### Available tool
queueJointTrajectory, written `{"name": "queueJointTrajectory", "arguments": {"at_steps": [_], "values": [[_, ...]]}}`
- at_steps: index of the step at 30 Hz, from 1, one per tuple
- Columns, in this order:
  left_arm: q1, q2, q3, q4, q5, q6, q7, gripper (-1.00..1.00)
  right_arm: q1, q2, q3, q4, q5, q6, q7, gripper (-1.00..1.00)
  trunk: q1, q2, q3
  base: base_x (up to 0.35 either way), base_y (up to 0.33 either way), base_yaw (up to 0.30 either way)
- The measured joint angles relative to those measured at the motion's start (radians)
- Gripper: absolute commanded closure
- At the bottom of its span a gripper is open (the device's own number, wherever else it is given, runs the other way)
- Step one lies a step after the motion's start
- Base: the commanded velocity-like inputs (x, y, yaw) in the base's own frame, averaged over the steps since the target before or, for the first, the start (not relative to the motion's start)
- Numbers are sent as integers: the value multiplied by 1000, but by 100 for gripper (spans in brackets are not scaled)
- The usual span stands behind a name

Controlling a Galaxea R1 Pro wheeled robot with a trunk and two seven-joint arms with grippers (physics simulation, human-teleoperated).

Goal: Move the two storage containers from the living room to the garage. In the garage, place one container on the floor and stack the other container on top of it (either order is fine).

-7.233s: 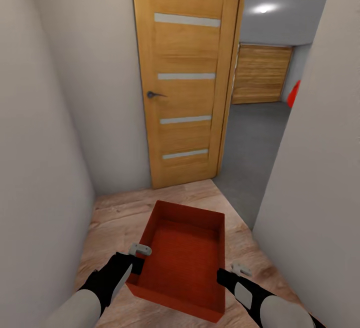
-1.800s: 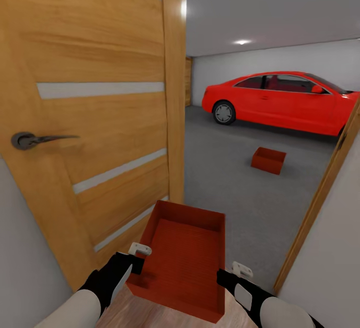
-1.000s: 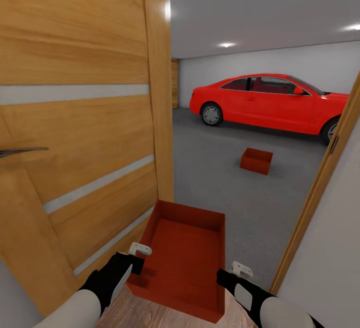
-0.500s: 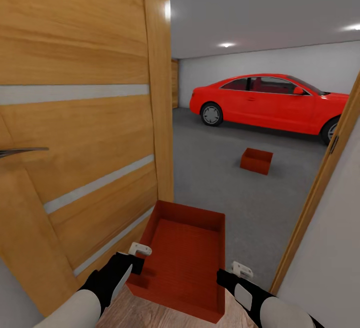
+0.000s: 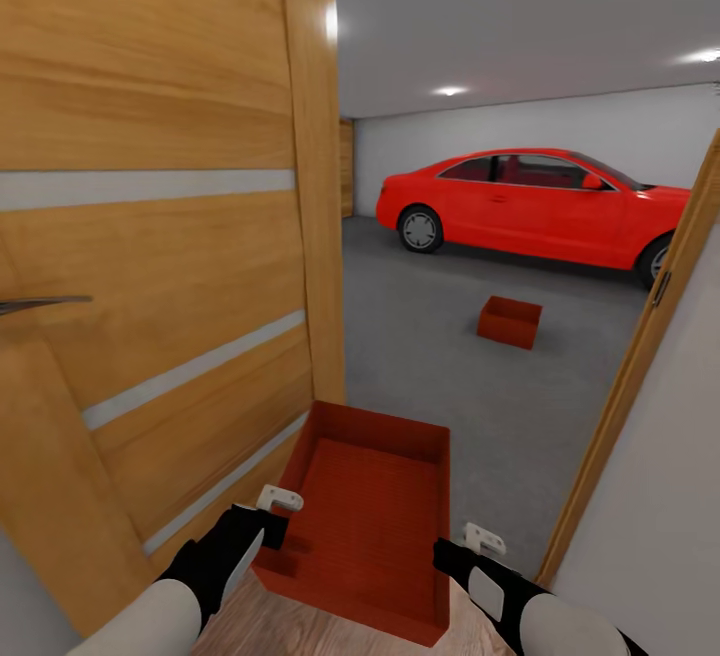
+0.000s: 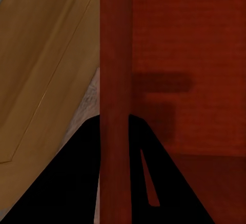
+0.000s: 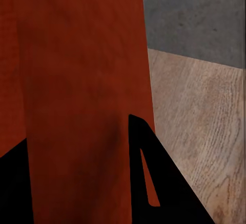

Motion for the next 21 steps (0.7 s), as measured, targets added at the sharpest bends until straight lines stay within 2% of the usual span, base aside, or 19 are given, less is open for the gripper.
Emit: {"name": "queueJointTrajectory", "arguments": {"at_steps": [15,21], "values": [[0,-1,0,0,-1,0,0,100,0,-1,0,0,0,0,1,100,0,0,17,0,0,-210],[0,0,1,0,-1,0,0,100,0,0,0,0,0,0,1,100,0,0,22,0,0,-117]]}}
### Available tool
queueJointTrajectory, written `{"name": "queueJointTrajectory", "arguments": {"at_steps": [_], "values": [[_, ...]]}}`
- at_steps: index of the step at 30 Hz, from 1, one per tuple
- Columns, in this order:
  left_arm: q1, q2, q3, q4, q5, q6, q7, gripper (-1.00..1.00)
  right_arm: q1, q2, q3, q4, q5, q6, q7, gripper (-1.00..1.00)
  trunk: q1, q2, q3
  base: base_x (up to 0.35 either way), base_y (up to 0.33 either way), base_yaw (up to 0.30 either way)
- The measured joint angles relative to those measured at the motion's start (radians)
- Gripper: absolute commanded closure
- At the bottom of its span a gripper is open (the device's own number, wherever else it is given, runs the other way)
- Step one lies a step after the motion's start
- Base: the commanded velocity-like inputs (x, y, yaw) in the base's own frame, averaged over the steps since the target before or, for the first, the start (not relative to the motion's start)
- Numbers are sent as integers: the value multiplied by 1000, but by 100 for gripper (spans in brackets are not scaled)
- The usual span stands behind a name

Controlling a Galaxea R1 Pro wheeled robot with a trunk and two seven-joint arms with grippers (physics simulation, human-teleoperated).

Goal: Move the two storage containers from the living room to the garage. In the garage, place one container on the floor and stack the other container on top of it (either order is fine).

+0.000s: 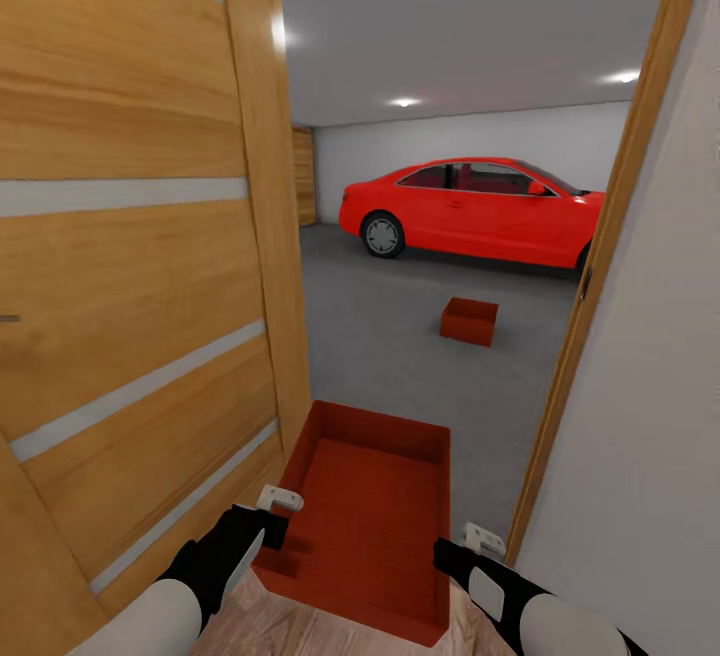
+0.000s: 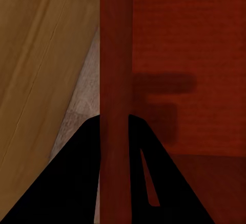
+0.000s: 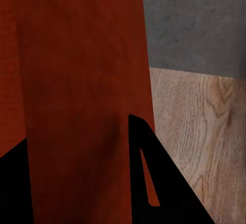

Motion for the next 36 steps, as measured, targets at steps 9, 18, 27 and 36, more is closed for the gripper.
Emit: {"name": "queueJointTrajectory", "arguments": {"at_steps": [9,18,27,36], "values": [[0,1,0,-1,0,0,-1,100,0,1,0,0,0,-1,0,100,0,0,4,0,0,-102],[0,0,0,-1,0,1,1,100,0,0,0,-1,0,0,0,100,0,0,8,-60,112,-60],[0,0,1,-1,0,1,0,100,0,0,0,-1,0,0,1,100,0,0,8,-32,318,-1],[0,1,0,-1,-1,0,-1,100,0,1,-1,0,0,-2,0,100,0,0,12,43,125,-190]]}}
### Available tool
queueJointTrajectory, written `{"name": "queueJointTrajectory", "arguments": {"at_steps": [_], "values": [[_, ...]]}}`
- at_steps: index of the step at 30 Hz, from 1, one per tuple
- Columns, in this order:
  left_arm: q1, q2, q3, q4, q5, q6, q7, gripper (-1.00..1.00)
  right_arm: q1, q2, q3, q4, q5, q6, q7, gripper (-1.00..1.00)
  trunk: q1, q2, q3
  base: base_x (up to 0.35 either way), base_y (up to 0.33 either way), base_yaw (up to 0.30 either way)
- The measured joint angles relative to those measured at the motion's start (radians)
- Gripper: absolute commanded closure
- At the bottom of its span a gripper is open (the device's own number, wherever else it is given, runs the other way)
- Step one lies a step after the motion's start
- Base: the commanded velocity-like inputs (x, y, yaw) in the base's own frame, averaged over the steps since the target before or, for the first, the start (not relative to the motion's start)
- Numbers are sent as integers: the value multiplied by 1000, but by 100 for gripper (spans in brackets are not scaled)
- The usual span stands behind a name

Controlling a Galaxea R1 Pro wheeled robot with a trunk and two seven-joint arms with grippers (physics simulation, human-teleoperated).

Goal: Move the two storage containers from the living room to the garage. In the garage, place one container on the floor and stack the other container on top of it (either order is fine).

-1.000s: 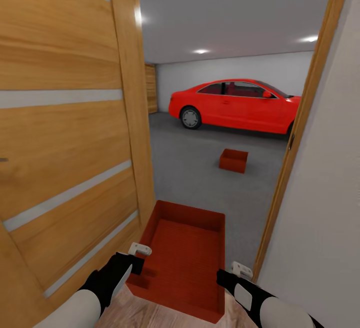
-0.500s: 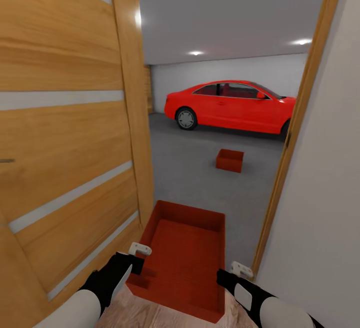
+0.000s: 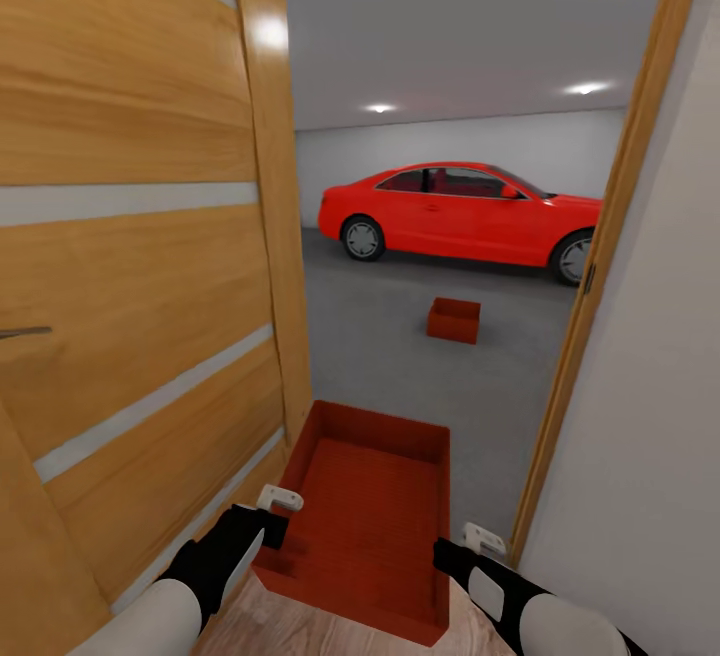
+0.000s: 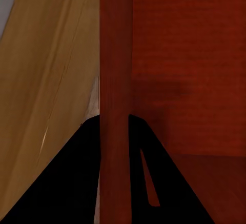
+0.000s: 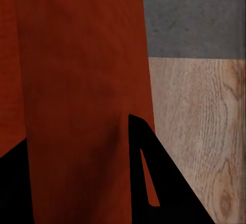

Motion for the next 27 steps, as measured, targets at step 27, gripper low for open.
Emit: {"name": "queueJointTrajectory", "arguments": {"at_steps": [27], "values": [[0,0,1,0,0,1,0,100,0,0,0,0,0,1,0,100,0,0,11,174,35,-143]]}}
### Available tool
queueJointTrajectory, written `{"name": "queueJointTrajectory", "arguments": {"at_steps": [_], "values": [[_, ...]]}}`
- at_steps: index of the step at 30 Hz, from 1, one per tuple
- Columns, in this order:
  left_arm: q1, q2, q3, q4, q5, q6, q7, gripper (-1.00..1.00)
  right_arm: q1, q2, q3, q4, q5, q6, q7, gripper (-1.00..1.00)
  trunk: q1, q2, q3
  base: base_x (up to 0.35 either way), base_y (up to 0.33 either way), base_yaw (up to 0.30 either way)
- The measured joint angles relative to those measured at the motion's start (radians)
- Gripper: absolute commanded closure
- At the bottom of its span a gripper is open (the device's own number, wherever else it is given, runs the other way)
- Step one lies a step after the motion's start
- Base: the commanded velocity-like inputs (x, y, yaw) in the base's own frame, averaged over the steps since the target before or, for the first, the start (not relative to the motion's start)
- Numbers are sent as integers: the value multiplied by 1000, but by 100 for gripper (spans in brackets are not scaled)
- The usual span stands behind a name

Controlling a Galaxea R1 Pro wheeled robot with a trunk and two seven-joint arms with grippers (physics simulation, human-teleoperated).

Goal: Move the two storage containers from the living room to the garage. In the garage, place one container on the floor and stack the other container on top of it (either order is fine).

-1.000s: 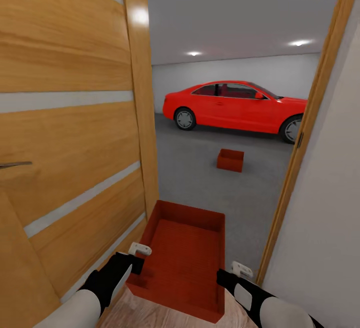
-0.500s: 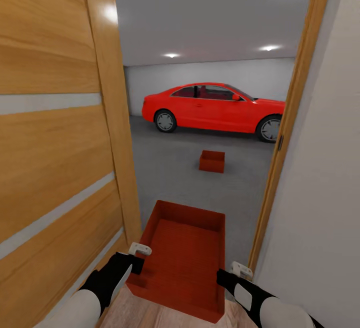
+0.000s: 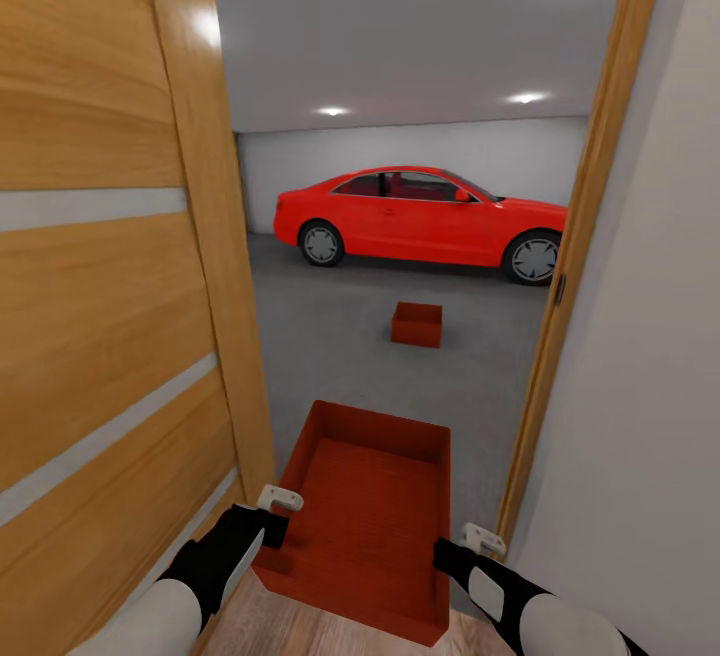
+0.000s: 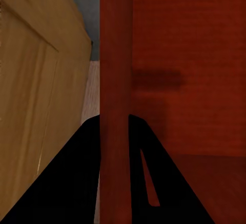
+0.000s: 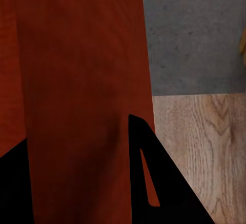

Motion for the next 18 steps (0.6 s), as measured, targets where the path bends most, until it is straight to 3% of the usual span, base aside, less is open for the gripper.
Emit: {"name": "queueJointTrajectory", "arguments": {"at_steps": [4,13,18], "values": [[0,0,0,1,0,0,0,100,0,0,0,0,0,1,0,100,0,0,0,70,188,0],[0,0,0,1,1,0,0,100,0,0,1,0,0,1,0,100,-1,0,0,246,229,-3],[0,0,0,1,0,-1,0,100,0,0,0,0,0,0,0,100,0,0,2,50,43,-202]]}}
